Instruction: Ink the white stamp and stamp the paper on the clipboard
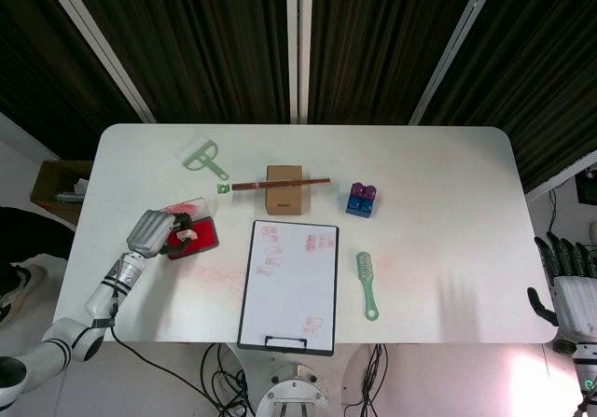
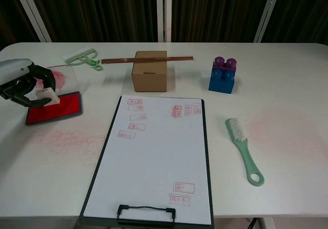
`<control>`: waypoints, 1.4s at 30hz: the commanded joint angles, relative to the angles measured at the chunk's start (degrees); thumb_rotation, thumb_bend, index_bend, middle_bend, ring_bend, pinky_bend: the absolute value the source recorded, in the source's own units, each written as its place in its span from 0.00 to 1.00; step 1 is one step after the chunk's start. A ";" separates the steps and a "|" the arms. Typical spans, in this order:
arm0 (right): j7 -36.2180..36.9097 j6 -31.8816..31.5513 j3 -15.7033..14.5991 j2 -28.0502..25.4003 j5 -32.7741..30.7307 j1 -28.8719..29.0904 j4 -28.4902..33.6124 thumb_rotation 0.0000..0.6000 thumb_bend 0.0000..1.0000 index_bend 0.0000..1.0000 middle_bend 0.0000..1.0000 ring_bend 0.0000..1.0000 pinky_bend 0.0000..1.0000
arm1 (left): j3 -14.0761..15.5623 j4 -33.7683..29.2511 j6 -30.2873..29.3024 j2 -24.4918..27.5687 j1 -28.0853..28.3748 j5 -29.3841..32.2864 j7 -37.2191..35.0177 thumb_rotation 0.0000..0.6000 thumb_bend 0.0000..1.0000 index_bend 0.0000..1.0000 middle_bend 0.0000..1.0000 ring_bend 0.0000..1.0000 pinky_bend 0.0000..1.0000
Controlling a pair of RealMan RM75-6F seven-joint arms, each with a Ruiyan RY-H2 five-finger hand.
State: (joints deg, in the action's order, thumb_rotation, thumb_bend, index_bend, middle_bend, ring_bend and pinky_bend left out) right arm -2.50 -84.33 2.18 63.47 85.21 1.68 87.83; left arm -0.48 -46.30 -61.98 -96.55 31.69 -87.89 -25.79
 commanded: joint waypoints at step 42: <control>6.24 0.01 -0.40 1.07 0.75 -0.23 -5.12 1.00 0.30 0.00 0.00 0.00 0.00 | -0.02 -29.99 1.85 -1.44 4.37 -2.09 28.35 1.00 0.48 0.78 0.80 0.81 0.86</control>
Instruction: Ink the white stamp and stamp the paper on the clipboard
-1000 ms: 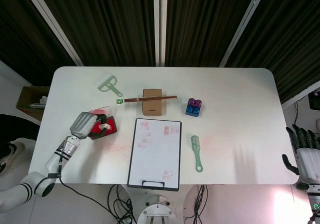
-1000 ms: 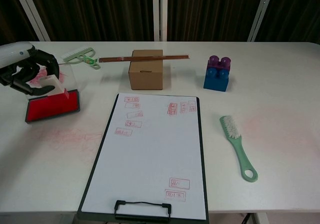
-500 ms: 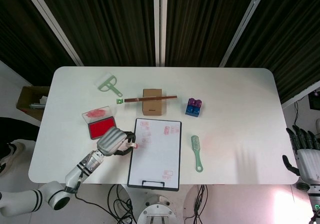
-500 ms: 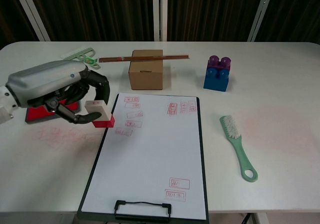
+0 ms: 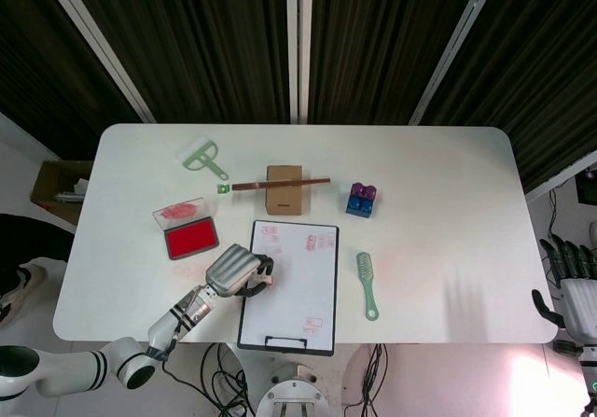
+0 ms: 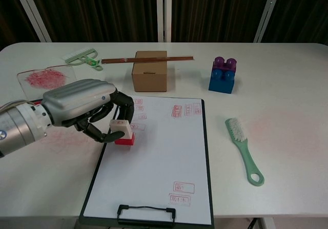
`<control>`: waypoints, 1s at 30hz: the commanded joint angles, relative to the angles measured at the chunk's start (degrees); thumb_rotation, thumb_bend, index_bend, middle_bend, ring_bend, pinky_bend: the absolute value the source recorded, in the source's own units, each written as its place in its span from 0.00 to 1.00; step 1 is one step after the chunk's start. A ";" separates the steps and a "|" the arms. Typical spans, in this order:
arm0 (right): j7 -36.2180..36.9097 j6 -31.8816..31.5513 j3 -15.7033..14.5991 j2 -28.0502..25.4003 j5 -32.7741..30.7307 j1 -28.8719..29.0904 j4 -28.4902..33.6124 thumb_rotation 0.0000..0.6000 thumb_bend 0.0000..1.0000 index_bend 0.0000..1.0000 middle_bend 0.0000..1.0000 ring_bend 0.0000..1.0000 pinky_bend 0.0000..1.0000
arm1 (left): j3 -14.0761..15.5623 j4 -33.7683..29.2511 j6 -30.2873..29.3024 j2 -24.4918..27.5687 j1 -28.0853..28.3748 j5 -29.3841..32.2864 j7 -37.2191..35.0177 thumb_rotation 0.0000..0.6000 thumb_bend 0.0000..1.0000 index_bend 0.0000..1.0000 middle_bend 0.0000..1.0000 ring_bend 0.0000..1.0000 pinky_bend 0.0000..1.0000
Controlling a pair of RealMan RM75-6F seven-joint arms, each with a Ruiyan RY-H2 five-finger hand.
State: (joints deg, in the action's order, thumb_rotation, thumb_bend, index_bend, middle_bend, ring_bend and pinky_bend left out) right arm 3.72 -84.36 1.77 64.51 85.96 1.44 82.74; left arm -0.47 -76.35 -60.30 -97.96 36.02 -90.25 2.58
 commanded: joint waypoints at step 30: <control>-0.30 0.57 -0.09 0.17 -0.16 0.09 -0.29 1.00 0.30 0.00 0.00 0.00 0.00 | 1.31 4.44 0.26 -2.42 -0.28 0.87 -1.85 1.00 0.48 0.78 0.80 0.81 0.86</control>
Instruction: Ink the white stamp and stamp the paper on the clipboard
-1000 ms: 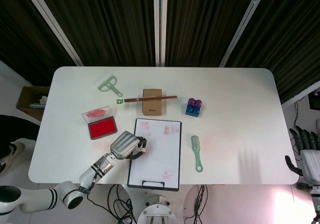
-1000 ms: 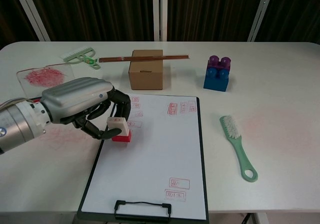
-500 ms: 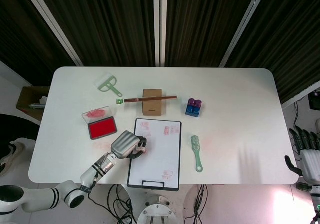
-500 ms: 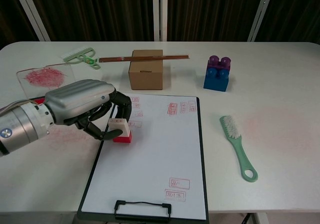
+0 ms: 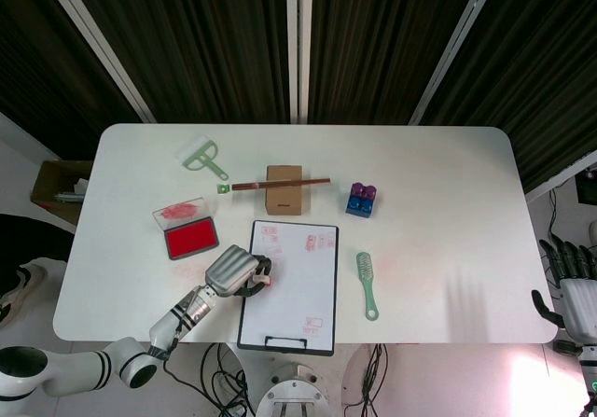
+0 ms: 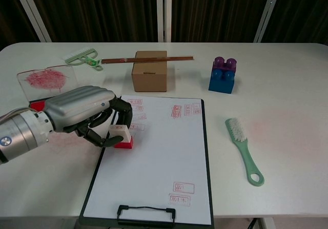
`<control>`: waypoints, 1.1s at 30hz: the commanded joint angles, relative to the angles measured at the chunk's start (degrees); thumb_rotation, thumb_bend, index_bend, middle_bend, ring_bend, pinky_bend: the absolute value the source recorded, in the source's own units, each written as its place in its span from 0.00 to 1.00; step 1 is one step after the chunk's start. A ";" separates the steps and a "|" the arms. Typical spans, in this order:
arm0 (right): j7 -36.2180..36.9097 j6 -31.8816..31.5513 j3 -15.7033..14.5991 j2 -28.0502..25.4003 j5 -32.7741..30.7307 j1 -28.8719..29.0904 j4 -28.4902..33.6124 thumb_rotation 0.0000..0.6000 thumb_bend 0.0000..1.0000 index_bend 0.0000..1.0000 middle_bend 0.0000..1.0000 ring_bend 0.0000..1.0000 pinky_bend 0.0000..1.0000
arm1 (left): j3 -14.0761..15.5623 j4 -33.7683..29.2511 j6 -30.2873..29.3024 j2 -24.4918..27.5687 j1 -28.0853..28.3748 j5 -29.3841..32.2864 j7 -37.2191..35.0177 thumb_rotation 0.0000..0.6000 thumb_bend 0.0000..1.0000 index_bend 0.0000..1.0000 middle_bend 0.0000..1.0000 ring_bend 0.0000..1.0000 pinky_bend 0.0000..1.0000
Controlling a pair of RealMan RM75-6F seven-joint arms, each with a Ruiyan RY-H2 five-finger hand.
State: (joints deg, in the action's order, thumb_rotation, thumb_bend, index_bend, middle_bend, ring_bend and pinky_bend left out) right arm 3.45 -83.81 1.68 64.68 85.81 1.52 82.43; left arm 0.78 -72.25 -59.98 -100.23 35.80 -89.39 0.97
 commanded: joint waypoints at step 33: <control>-0.38 -0.13 0.01 0.19 0.19 0.05 0.24 1.00 0.29 0.00 0.00 0.00 0.00 | -2.73 -13.57 -2.77 9.62 -1.42 2.70 -0.03 1.00 0.48 0.79 0.81 0.81 0.87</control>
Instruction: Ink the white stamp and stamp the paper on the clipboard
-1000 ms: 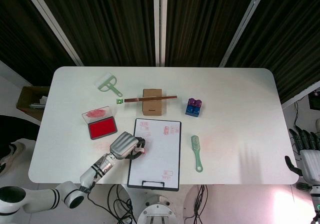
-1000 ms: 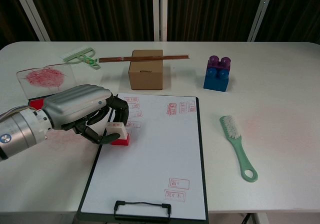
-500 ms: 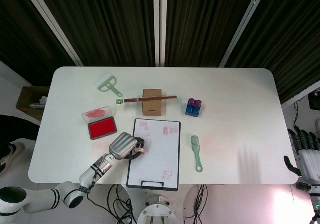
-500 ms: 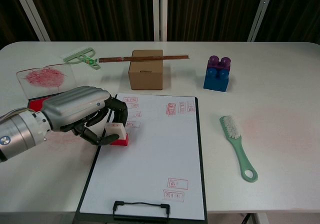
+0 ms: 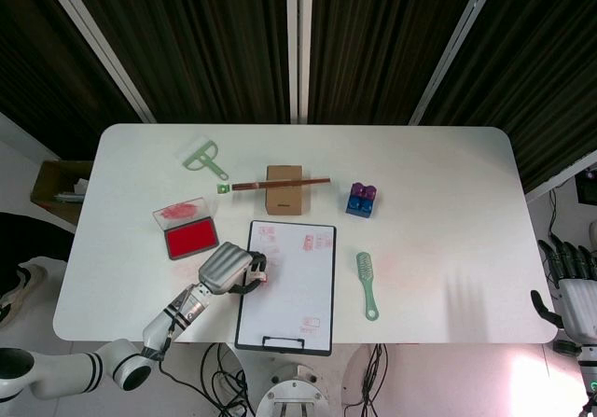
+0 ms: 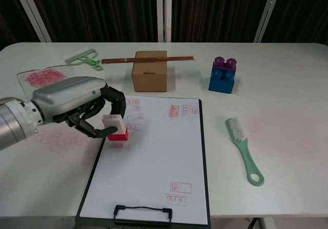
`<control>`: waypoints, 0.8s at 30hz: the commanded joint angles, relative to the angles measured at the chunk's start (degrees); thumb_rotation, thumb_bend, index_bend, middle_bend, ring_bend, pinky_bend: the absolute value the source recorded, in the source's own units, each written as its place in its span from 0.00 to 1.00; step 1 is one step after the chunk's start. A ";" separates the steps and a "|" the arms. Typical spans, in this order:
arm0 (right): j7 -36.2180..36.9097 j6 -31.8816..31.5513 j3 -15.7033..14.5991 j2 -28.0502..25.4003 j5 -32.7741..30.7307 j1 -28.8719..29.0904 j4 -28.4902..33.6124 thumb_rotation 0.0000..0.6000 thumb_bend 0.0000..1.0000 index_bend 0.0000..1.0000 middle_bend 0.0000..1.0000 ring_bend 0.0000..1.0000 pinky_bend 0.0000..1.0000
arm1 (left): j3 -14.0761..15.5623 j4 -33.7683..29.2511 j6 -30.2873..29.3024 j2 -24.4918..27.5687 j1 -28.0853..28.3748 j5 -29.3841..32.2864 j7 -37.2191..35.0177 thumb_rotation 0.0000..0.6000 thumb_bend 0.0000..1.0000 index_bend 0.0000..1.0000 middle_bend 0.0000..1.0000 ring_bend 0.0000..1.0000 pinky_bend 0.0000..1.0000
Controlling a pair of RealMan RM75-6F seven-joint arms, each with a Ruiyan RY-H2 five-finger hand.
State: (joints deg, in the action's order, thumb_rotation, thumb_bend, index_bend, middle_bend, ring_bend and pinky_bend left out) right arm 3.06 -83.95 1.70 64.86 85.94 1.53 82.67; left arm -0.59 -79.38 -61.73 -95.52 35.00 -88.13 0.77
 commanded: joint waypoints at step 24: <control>-2.77 0.39 -0.21 0.26 0.66 0.59 1.77 1.00 0.30 0.00 0.00 0.00 0.00 | 4.74 9.17 -7.91 8.27 -9.33 -1.88 -16.45 1.00 0.48 0.79 0.80 0.81 0.86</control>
State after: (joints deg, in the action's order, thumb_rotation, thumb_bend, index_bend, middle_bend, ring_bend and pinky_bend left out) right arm 0.36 -83.53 1.48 65.16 86.58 2.10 84.37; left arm 3.64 -70.94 -69.32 -86.72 26.17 -89.55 -15.02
